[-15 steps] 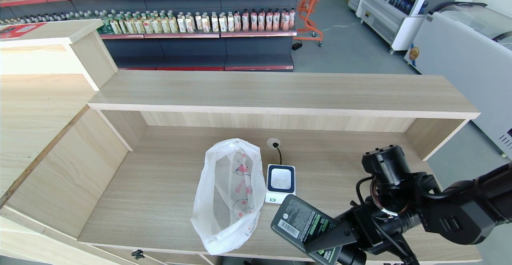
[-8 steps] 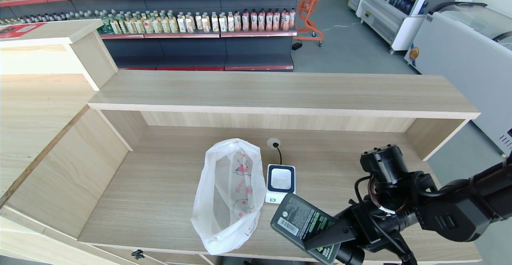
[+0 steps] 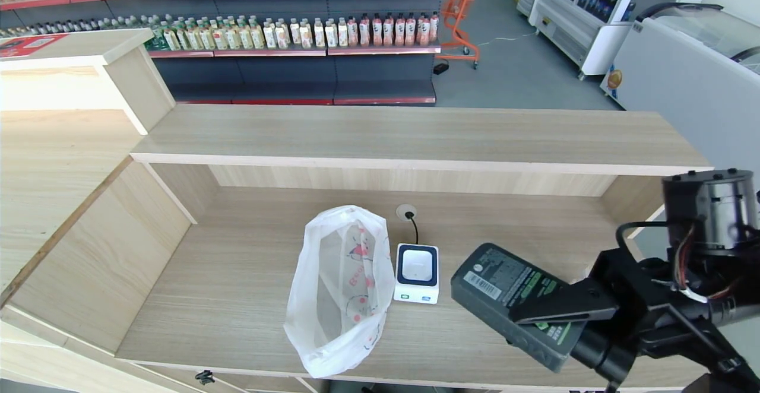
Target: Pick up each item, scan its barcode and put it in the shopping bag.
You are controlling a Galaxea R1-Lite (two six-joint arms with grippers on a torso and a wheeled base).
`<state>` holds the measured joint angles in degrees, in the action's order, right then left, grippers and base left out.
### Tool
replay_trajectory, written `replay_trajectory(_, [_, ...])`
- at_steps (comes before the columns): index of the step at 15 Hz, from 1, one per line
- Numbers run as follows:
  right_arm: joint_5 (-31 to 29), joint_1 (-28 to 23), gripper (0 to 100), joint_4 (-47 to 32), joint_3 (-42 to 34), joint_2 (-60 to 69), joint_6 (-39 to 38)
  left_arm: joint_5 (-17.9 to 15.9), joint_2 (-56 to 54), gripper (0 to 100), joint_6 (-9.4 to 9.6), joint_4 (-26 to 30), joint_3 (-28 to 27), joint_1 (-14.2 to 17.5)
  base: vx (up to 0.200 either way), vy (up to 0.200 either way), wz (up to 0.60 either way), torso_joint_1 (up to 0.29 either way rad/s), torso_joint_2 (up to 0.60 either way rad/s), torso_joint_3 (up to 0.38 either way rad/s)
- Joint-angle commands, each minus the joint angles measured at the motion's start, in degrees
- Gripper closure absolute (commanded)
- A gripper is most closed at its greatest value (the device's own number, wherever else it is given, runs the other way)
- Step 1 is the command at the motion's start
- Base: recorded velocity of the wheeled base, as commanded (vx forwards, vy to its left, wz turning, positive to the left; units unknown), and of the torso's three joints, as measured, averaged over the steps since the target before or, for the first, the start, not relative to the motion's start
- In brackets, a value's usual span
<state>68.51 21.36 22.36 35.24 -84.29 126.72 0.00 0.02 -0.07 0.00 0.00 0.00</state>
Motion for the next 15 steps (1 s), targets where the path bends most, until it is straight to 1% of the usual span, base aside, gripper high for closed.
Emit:
replay_trajectory(1, [-1.7, -7.5, 100, -7.2, -6.9, 11.6, -18.7, 0.0, 0.0, 0, -0.01, 0.0, 0.0, 0.0, 0.000, 0.000, 0.00, 0.000, 0.00, 0.000])
replay_trajectory(2, [-1.7, -8.6, 100, -10.0, -4.7, 11.3, -25.4, 0.0, 0.0, 0, -0.01, 0.0, 0.0, 0.0, 0.000, 0.000, 0.00, 0.000, 0.00, 0.000])
replay_trajectory(3, [-1.8, -9.7, 100, -10.7, -2.8, 10.7, -38.6, 0.0, 0.0, 0, -0.01, 0.0, 0.0, 0.0, 0.000, 0.000, 0.00, 0.000, 0.00, 0.000])
replay_trajectory(4, [-1.8, -10.0, 100, -10.5, -0.8, 11.0, -56.9, 0.0, 0.0, 0, -0.01, 0.0, 0.0, 0.0, 0.000, 0.000, 0.00, 0.000, 0.00, 0.000])
replay_trajectory(5, [-2.9, -10.7, 100, -10.4, 0.2, 11.7, -68.0, 0.0, 0.0, 0, -0.01, 0.0, 0.0, 0.0, 0.000, 0.000, 0.00, 0.000, 0.00, 0.000])
replay_trajectory(6, [-11.3, -14.1, 100, -9.1, 1.7, 12.2, -89.0, 0.0, 0.0, 0, -0.01, 0.0, 0.0, -0.1, 0.000, 0.000, 0.00, 0.000, 0.00, 0.000])
replay_trajectory(7, [-16.2, -14.3, 100, -7.3, 2.0, 10.8, -106.0, 0.0, 0.0, 0, -0.01, 0.0, 0.0, 0.0, 0.000, 0.000, 0.00, 0.000, 0.00, 0.000])
replay_trajectory(8, [-18.3, -14.4, 100, -4.5, 2.5, 8.5, -115.7, 0.0, 0.0, 0, -0.01, 0.0, 0.0, 0.0, 0.000, 0.000, 0.00, 0.000, 0.00, 0.000])
replay_trajectory(9, [-23.5, -14.4, 100, 0.7, 3.4, 3.5, -127.3, 0.0, 0.0, 0, -0.01, 0.0, 0.0, 0.0, 0.000, 0.000, 0.00, 0.000, 0.00, 0.000])
replay_trajectory(10, [-27.7, -14.3, 100, 4.4, 3.7, -1.5, -132.8, 0.0, 0.0, 0, -0.01, 0.0, 0.0, 0.0, 0.000, 0.000, 0.00, 0.000, 0.00, 0.000])
replay_trajectory(12, [-30.6, -13.9, 100, 8.8, 4.1, -9.9, -135.1, 0.0, 0.0, 0, -0.01, 0.0, 0.0, 0.0, 0.000, 0.000, 0.00, 0.000, 0.00, 0.000])
replay_trajectory(13, [-33.3, -11.7, 100, 12.5, 4.8, -16.3, -135.3, 0.0, 0.0, 0, -0.01, 0.0, 0.0, 0.0, 0.000, 0.000, 0.00, 0.000, 0.00, 0.000])
replay_trajectory(14, [-34.8, -10.7, 100, 14.2, 4.8, -18.8, -135.7, 0.0, 0.0, 0, -0.01, 0.0, 0.0, 0.0, 0.000, 0.000, 0.00, 0.000, 0.00, 0.000])
replay_trajectory(15, [-40.3, -7.8, 100, 18.6, 5.3, -25.1, -137.5, 0.0, 0.0, 0, -0.01, 0.0, 0.0, 0.0, 0.000, 0.000, 0.00, 0.000, 0.00, 0.000])
